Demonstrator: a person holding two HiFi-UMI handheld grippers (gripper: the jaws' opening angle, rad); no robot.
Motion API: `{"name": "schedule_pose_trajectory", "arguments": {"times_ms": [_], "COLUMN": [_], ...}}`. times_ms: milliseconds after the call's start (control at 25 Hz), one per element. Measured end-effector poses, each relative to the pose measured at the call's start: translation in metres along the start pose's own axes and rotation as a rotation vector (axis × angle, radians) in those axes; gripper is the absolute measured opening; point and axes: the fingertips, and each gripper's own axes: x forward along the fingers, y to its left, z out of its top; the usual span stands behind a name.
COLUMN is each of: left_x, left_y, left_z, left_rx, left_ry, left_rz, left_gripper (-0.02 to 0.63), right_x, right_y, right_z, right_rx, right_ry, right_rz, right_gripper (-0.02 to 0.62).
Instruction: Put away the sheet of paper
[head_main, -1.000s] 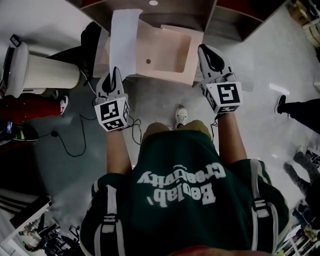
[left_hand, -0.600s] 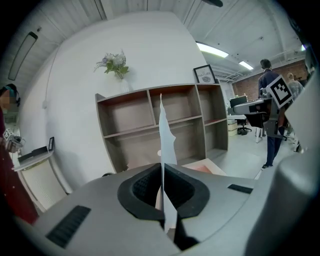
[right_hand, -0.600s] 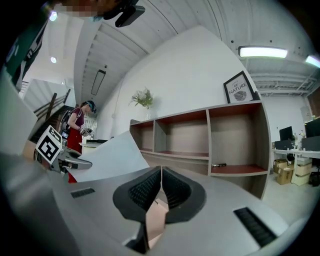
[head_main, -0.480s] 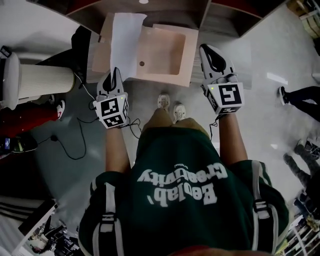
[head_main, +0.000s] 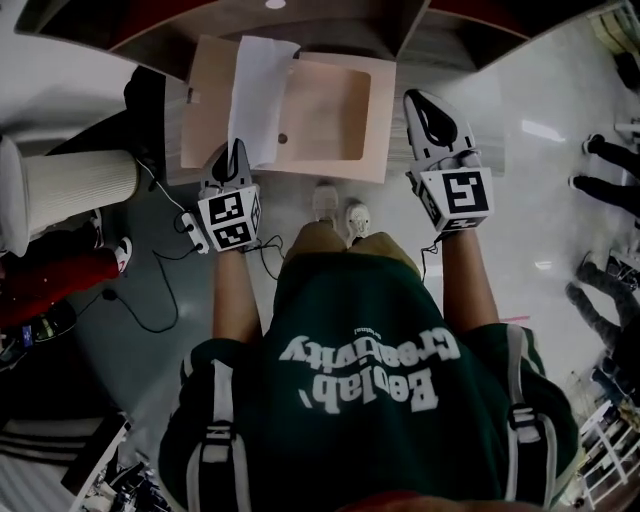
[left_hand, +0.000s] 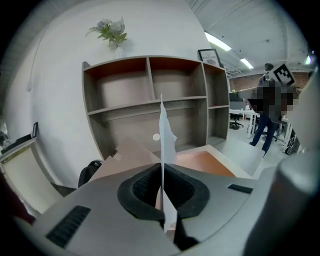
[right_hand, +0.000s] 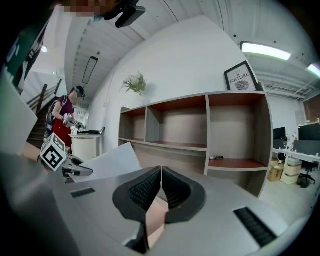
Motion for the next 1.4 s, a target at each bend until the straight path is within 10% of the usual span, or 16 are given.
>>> {"name": "schedule_pose_trajectory", "arguments": {"times_ms": [520,1400], "left_x": [0.063,0.138], "left_y": [0.066,0.01], "left_z": [-0.066,-0.088], "left_rx": [-0.029,0.028], "left_ry": [0.238,0.304], "left_rz": [-0.054,-0.27], "left_gripper": [0.018,0.018], "right_x": [0.075,0.066], "right_y": [0.039,0.025], "right_z": [-0.001,-0.032], "right_rx": [-0.016,-0.016], "right_ry": [0.106,0.196], "right_rz": [-0.043,-0.178], "right_gripper": [0.035,0.035]}}
